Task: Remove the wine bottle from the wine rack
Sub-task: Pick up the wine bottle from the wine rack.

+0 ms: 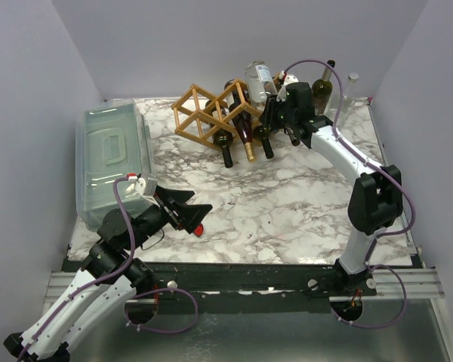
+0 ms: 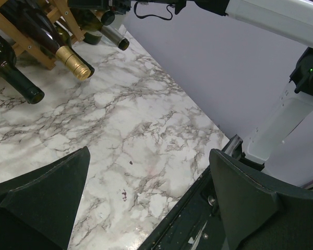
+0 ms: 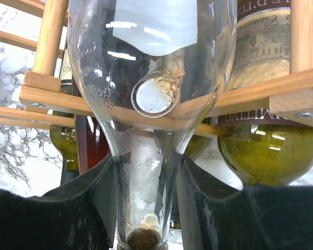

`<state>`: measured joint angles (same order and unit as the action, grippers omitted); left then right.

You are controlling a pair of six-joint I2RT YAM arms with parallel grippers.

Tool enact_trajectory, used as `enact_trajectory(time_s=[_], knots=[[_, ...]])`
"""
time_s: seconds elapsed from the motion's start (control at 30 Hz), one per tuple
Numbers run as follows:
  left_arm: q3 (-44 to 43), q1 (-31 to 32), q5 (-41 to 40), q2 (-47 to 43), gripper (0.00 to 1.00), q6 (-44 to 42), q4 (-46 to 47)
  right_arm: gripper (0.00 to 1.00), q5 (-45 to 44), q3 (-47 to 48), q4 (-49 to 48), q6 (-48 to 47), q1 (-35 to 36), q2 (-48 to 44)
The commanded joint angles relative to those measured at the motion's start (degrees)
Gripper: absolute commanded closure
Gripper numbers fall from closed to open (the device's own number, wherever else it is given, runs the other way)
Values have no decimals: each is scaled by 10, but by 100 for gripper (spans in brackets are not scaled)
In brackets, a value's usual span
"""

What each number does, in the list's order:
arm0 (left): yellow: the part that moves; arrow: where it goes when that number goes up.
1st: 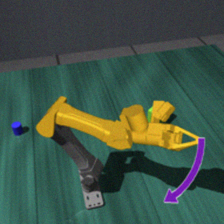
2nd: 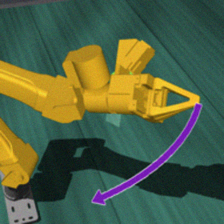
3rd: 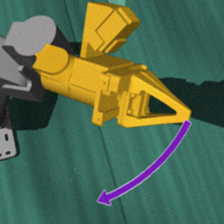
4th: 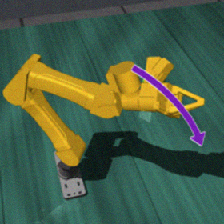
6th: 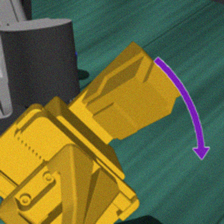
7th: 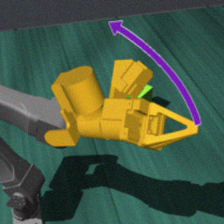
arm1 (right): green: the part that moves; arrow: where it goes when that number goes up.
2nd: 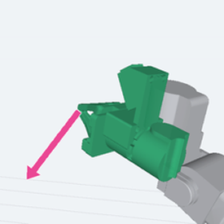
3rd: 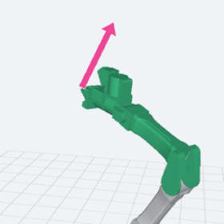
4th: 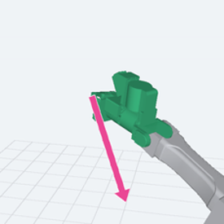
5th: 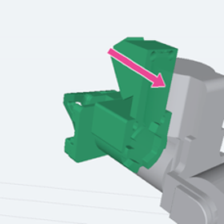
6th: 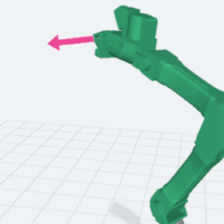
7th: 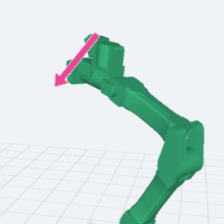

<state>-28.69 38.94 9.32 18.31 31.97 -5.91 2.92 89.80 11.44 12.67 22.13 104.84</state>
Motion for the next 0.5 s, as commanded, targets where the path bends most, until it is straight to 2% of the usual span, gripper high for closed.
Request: enact_trajectory(time_s=[0.0, 0.47], knots=[[2, -4, -13, -1, 1, -1, -2, 100, -3, 31, -86, -4, 3, -64], [5, -4, -13, -4, 1, 0, -2, 100, 1, 40, -74, -4, -1, -81]])
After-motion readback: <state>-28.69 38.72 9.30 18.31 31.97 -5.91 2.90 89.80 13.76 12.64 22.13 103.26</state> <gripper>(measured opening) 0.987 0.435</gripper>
